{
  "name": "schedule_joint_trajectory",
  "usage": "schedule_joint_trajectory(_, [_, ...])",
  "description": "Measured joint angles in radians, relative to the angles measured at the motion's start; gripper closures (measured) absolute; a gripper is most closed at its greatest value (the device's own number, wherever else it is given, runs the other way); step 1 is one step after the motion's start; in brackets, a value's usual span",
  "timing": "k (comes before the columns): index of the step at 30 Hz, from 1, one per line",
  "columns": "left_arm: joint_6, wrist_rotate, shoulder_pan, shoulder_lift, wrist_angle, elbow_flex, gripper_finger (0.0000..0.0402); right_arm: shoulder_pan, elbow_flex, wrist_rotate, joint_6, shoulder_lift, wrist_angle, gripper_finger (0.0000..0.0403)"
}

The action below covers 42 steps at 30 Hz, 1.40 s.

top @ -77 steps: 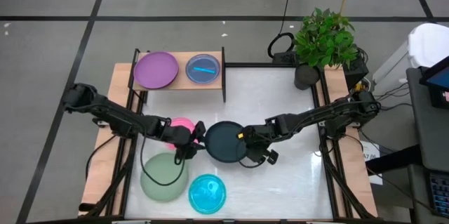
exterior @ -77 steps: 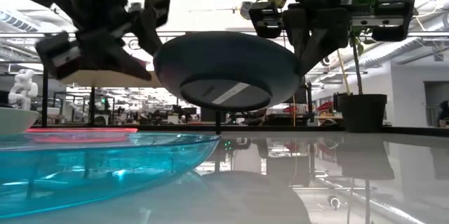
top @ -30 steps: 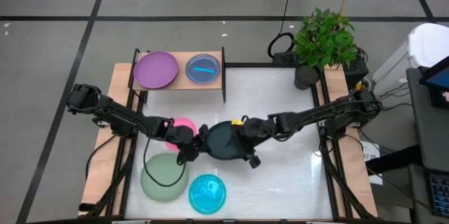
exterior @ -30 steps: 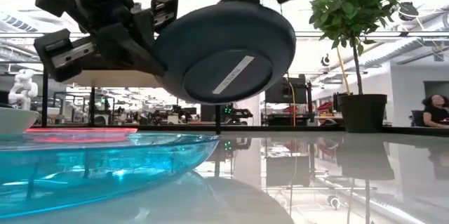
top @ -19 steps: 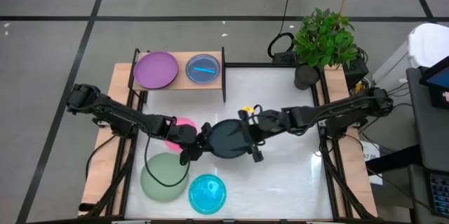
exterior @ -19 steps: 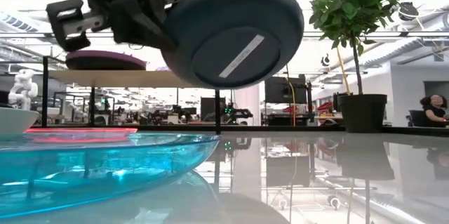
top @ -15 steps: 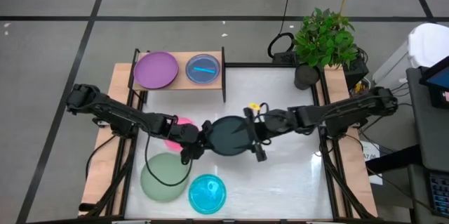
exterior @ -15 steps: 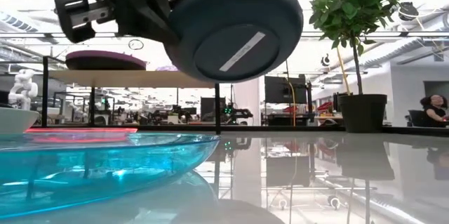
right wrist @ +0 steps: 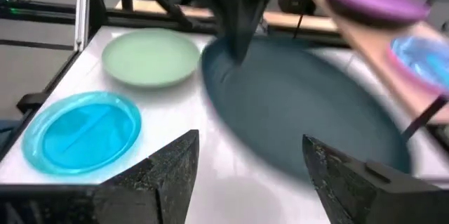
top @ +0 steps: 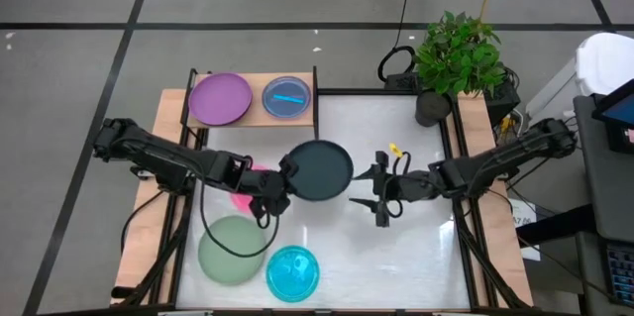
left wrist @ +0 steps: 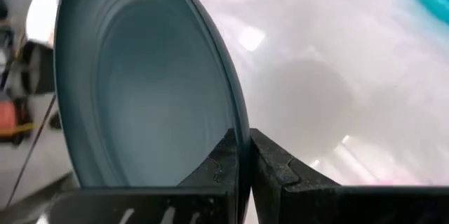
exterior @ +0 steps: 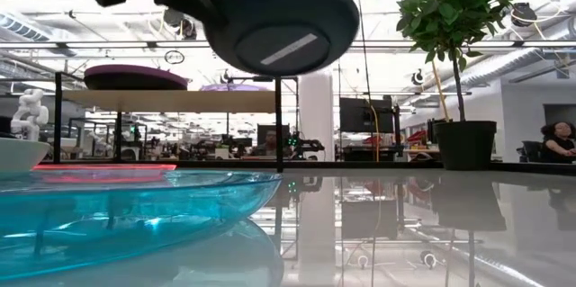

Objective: Place and stack plates onto a shelf
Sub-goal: Stack the black plate on top of the purple plate on the shelf

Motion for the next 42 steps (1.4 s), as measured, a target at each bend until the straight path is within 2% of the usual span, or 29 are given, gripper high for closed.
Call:
schedule_joint_trajectory(10, [-0.093,-0.220,0.005,-0.023,-0.235,0.097,0.0383,0.039,-0.200,-0.001,0.085,-0.020,0.259,0.0167])
schedule_joint_trajectory(16, [-0.171,-0.272,0.032,-0.103,-0.317,0.097,0.0383,0.039,-0.309,-0.005,0.142,-0.019,0.392,0.0167])
schedule_joint_trajectory(21, [-0.175,-0.306,0.094,-0.205,-0.351,0.097,0.0383,0.039,-0.357,-0.005,0.150,-0.019,0.452,0.0167])
schedule_joint_trajectory(33, [-0.235,-0.306,0.377,-0.390,-0.541,0.097,0.0382,0.031,-0.364,0.001,0.126,-0.019,0.453,0.0167])
schedule_joint_trajectory(37, [-0.299,-0.297,0.454,-0.401,-0.607,0.096,0.0382,0.030,-0.364,0.003,0.123,-0.019,0.453,0.0167])
schedule_joint_trajectory(42, [-0.379,-0.234,0.523,-0.390,-0.679,0.095,0.0382,0.030,-0.364,0.002,0.124,-0.019,0.453,0.0167])
